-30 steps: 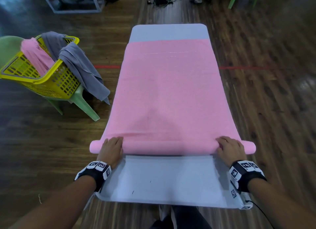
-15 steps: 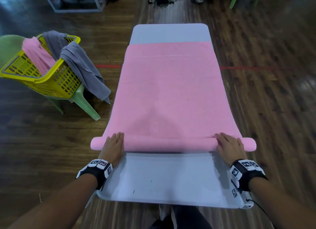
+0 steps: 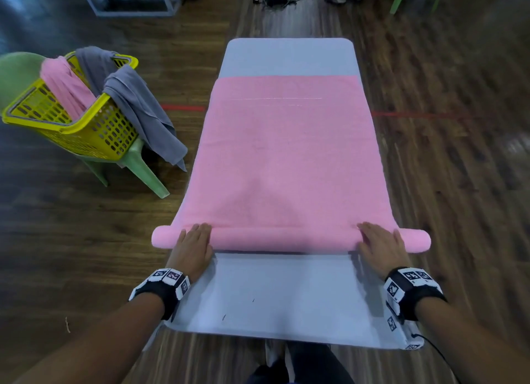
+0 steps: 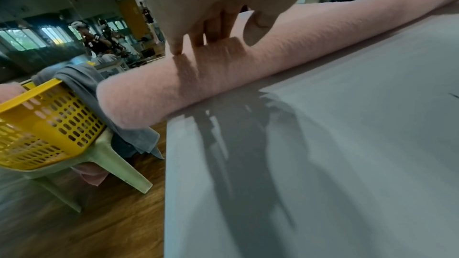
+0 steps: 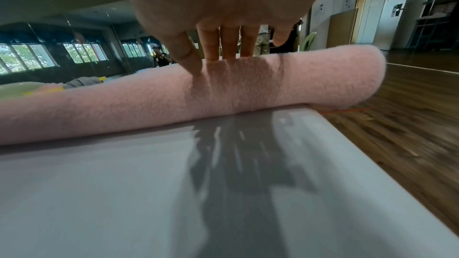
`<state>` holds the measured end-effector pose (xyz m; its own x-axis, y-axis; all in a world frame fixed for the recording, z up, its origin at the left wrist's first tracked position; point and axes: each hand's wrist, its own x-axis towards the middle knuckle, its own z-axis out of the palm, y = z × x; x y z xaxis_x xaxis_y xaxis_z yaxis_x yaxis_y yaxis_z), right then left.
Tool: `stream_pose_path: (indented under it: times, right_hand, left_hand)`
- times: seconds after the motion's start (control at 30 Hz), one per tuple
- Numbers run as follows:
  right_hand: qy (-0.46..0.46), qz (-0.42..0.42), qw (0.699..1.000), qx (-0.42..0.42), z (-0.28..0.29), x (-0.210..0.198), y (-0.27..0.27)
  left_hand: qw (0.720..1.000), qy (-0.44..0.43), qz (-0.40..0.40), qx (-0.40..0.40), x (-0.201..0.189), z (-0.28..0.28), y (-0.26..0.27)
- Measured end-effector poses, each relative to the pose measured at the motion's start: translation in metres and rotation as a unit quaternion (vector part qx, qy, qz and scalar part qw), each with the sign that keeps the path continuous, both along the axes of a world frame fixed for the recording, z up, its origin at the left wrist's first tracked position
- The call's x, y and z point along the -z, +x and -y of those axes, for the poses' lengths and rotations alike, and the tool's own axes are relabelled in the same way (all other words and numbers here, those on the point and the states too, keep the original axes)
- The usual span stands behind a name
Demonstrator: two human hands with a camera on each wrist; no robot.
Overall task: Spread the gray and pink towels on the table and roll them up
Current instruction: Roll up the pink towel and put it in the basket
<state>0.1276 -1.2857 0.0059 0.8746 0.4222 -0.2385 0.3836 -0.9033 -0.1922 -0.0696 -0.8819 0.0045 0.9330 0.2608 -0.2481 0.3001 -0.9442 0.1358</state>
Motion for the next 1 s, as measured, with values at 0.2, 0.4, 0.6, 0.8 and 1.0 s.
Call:
stream_pose_path:
  times: [0.2, 0.4, 0.6, 0.8, 1.0]
  right_hand:
    - [-0.024, -0.031, 0.999, -0.026, 0.017, 0.016, -0.026]
    - [-0.039, 0.008, 0.999, -0.004, 0.002, 0.001, 0.003]
    - [-0.006, -0.01, 1.0, -0.028, 0.01, 0.011, -0.027]
    - [-0.067, -0.002, 0.998, -0.02, 0.008, -0.001, -0.013]
    - [-0.031, -0.036, 0.999, -0.015, 0.005, 0.004, -0.023]
  left_hand:
    - [0.999, -0.007, -0.02, 0.023, 0.004, 0.006, -0.026]
    - [1.0, 0.014, 0.007, -0.001, -0.005, 0.0, 0.0]
    - [0.999, -0.007, -0.024, 0.028, 0.01, 0.004, -0.016]
    - [0.998, 0.046, -0.032, 0.019, -0.003, 0.003, -0.009]
    - [0.999, 0.017, -0.037, 0.014, 0.002, 0.01, -0.005]
